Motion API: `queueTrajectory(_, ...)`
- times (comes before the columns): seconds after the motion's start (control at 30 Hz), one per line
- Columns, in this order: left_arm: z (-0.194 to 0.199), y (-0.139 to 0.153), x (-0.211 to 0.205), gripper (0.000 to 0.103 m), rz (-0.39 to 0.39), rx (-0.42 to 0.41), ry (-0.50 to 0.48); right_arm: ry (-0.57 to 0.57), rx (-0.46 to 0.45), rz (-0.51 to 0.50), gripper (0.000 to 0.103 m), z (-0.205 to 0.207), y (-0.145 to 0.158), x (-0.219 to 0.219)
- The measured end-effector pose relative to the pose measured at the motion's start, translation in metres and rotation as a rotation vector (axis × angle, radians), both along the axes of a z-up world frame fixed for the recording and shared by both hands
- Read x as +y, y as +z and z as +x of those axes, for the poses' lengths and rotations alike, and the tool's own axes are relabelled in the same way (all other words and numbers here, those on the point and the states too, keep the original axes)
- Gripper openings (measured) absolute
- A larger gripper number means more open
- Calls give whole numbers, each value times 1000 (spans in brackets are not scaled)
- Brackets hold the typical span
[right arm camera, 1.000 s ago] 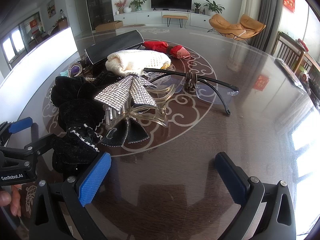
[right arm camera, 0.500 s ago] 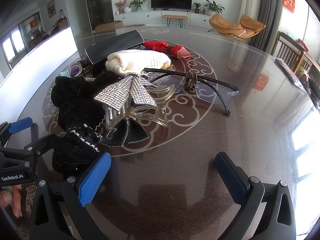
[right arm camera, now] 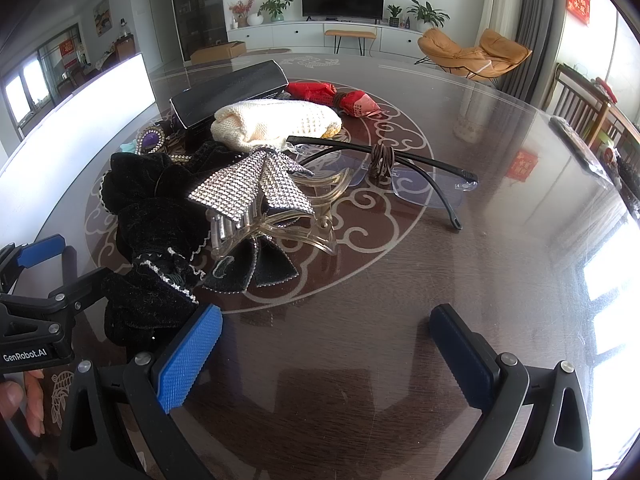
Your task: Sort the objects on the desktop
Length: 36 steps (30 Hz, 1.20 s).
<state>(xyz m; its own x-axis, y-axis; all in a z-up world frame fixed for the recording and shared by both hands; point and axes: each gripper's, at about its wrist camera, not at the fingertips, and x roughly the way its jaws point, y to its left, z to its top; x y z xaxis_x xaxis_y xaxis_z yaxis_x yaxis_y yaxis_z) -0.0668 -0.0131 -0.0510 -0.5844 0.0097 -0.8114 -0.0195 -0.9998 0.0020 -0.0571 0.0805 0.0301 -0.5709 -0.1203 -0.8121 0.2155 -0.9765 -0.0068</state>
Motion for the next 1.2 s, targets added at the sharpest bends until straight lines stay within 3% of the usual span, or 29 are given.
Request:
queueTrajectory(0.73, -3, 0, 2, 103, 1, -3, -4, 0, 0, 0, 103, 0, 0, 0)
queueTrajectory(0.93, 14, 1, -2, 103, 3, -4, -123, 0, 0, 0, 103, 0, 0, 0)
queueTrajectory(1.2, -14, 3, 1, 103, -3, -1, -16, 0, 0, 0, 103, 0, 0, 0)
